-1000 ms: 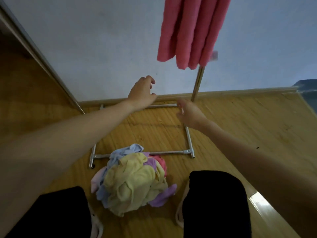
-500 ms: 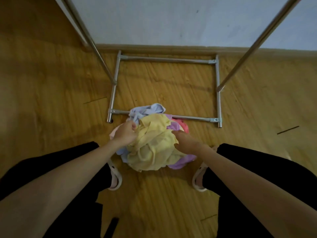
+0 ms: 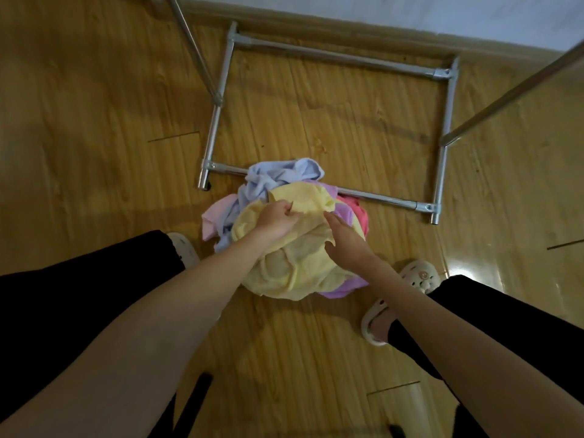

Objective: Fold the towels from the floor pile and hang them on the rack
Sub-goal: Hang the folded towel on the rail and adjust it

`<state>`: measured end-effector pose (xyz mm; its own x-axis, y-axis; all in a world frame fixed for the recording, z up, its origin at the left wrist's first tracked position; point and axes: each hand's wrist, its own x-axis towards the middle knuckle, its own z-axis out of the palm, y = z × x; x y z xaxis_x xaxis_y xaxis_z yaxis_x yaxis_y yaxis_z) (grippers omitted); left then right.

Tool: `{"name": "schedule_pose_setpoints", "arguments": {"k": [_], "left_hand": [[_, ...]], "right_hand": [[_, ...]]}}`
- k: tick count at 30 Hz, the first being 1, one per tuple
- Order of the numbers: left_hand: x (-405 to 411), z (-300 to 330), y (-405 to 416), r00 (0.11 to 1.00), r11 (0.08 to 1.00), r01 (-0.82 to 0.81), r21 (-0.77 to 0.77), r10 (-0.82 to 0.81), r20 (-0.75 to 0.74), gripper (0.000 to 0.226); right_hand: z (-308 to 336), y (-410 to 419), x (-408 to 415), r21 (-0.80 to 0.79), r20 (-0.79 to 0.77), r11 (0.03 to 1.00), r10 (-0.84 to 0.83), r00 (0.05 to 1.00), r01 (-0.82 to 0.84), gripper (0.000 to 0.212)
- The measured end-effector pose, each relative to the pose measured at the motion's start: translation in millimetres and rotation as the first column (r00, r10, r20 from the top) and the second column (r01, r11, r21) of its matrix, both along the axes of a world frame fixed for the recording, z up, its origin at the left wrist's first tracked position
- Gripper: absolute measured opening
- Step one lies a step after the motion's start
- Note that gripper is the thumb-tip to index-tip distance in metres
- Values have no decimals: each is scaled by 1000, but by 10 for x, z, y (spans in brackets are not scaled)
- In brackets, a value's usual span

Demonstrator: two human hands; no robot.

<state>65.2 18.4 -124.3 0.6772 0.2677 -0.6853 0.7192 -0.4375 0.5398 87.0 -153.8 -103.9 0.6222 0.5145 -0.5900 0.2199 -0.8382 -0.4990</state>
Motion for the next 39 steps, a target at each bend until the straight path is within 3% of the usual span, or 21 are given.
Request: {"name": "schedule_pose_setpoints", "arguments": {"k": [3, 7, 11, 13, 19, 24, 29, 32, 35, 39], "left_hand": [[-55, 63, -77, 997, 999, 5, 48, -9, 78, 36], [-156, 379, -169, 953, 985, -164, -53, 172, 250, 36], [-324, 788, -164, 918, 962, -230, -148, 265, 294, 25], [-395, 1025, -140, 922, 971, -196, -140, 231, 310, 11], [-554, 1960, -169, 894, 975, -75, -208, 158, 419, 2], [-750, 2796, -245, 878, 941, 97, -324, 72, 473, 15], [-958, 3497, -321, 861, 904, 264, -337, -63, 505, 18], [-1059, 3813, -349, 836, 889, 334, -315, -124, 535, 14], [-1152, 4046, -344, 816, 907, 279, -316, -50, 576, 12], [-1309, 4178, -281, 770, 907, 49, -418, 232, 595, 11]], "right_hand": [[9, -58, -21, 13, 4, 1000, -18, 1000, 18, 67], [153, -110, -102, 102, 5, 991, -91, 996, 90, 63], [372, -122, -214, 171, -19, 970, -171, 985, 172, 62], [521, -127, -283, 198, -19, 961, -194, 981, 194, 62], [1092, -213, -473, 315, -47, 914, -256, 965, 258, 62], [1778, -375, -589, 450, 14, 851, -311, 950, 272, 54], [2528, -558, -729, 623, 36, 775, -165, 986, 106, 69], [2892, -614, -834, 614, 125, 789, -106, 986, 7, 54], [3065, -666, -926, 544, 234, 837, -88, 968, -55, 21], [3171, -813, -1067, 517, 230, 856, -130, 964, -8, 27]]}}
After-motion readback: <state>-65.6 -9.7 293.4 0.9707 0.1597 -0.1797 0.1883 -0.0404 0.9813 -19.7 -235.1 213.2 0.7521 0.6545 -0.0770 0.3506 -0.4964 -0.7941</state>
